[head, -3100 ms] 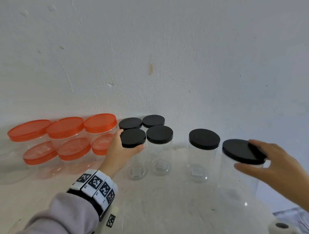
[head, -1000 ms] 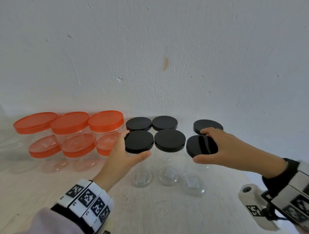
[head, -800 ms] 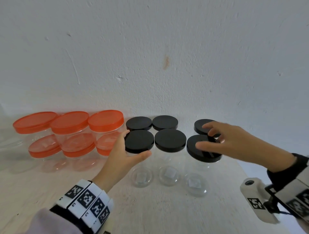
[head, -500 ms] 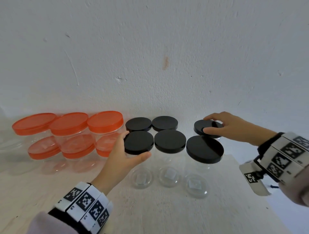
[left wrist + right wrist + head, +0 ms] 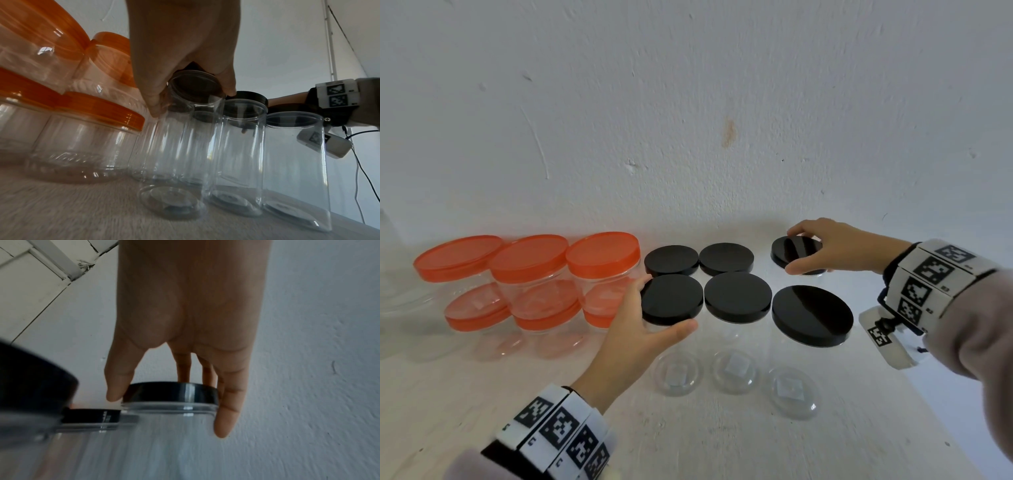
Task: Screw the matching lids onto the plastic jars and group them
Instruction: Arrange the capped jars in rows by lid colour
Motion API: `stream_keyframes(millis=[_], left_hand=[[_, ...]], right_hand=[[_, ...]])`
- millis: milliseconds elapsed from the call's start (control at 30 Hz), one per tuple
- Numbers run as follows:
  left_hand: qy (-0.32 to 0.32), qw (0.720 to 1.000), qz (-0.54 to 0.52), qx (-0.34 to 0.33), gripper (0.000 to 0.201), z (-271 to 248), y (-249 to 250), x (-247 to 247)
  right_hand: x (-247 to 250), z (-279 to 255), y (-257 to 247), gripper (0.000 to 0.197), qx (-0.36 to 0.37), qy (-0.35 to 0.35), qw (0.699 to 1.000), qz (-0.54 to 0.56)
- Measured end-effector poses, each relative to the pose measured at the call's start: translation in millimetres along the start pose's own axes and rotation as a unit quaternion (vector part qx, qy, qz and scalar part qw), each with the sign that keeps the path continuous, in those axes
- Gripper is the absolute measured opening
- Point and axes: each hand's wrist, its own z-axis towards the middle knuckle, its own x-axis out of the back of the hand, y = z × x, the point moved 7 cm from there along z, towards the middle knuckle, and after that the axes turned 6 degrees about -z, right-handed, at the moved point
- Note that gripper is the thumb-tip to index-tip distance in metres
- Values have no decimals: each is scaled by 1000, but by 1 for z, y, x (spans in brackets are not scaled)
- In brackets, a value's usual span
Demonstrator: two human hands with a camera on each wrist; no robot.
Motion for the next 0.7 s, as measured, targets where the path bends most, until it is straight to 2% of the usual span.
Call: stream_keyframes(millis=[267, 567, 700], left_hand=[[4, 1000, 12, -4, 68, 0, 0, 0], [0, 1000, -2, -8, 65, 0, 1, -1], [-2, 1000, 4, -8, 65, 0, 4, -1]], right_hand=[[-13, 15, -8, 76, 30, -23, 999, -37], [-13, 6, -1, 85, 9, -63, 998, -16], [6, -18, -17, 90, 5, 0, 1000, -23]])
